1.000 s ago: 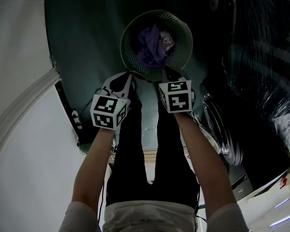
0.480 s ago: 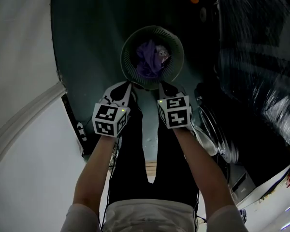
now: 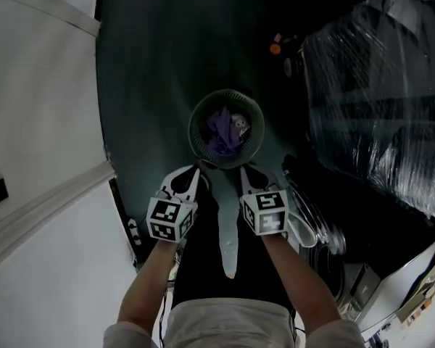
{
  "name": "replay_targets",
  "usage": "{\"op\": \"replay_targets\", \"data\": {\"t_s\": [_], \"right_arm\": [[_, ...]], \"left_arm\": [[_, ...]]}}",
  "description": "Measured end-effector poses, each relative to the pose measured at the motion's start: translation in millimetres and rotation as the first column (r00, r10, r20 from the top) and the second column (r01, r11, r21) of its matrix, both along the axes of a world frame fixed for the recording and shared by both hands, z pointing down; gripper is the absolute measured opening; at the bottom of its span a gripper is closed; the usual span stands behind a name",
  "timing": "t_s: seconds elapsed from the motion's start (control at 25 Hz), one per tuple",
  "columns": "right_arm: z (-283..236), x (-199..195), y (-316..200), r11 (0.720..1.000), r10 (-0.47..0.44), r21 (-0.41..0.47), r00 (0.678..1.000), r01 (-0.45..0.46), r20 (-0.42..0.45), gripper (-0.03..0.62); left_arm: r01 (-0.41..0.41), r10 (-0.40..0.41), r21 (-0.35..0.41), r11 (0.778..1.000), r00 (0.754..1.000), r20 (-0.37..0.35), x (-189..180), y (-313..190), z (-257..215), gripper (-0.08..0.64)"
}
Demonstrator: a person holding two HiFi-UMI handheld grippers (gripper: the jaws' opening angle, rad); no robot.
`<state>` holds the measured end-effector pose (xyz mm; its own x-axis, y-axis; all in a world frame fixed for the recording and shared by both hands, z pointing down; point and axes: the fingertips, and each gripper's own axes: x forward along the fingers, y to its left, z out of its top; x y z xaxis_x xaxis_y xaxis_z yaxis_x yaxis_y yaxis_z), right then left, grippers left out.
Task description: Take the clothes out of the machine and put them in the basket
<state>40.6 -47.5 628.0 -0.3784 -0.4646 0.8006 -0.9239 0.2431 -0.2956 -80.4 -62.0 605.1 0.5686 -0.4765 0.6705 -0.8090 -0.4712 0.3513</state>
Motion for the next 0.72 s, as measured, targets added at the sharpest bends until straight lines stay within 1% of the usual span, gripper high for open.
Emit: {"op": "replay_targets", "data": {"t_s": [0.08, 0.2, 0.32, 0.4, 0.56, 0.72], "right_arm": [[-21.0, 2.8, 1.9, 0.999, 0.027, 0.027, 1.000, -0.027, 0.011, 0.006], [-54.1, 8.2, -9.7, 0.994, 0.071, 0.086, 0.997, -0.073, 0.033, 0.006], [-95.4, 13.4, -14.6, 0.985, 0.101, 0.136, 0.994, -0.106, 0.042, 0.006], [-125.9, 16.1, -21.3, 0.977, 0.117, 0.176, 0.992, -0.123, 0.047, 0.006], [-185.5, 20.8, -39.2, 0.950, 0.143, 0.265, 0.985, -0.163, 0.092, 0.006], [-243.6, 28.4, -50.2, 0.913, 0.172, 0.350, 0.976, -0.209, 0.133, 0.006]], "left_arm": [[0.014, -0.014, 0.014, 1.000, 1.000, -0.007, 0.2, 3.3, -17.7, 0.021], [0.031, -0.030, 0.065, 0.997, 0.999, -0.019, 1.5, -7.5, -47.8, 0.020], [0.046, -0.042, 0.106, 0.993, 0.998, -0.039, 1.6, -11.1, -89.1, 0.021], [0.047, -0.040, 0.147, 0.988, 0.998, -0.049, 0.9, -15.7, -117.5, 0.021], [0.045, -0.033, 0.236, 0.971, 0.998, -0.054, -5.5, -29.0, -170.8, 0.021], [0.078, -0.059, 0.300, 0.951, 0.996, -0.074, -17.2, -38.2, -222.3, 0.021]]}}
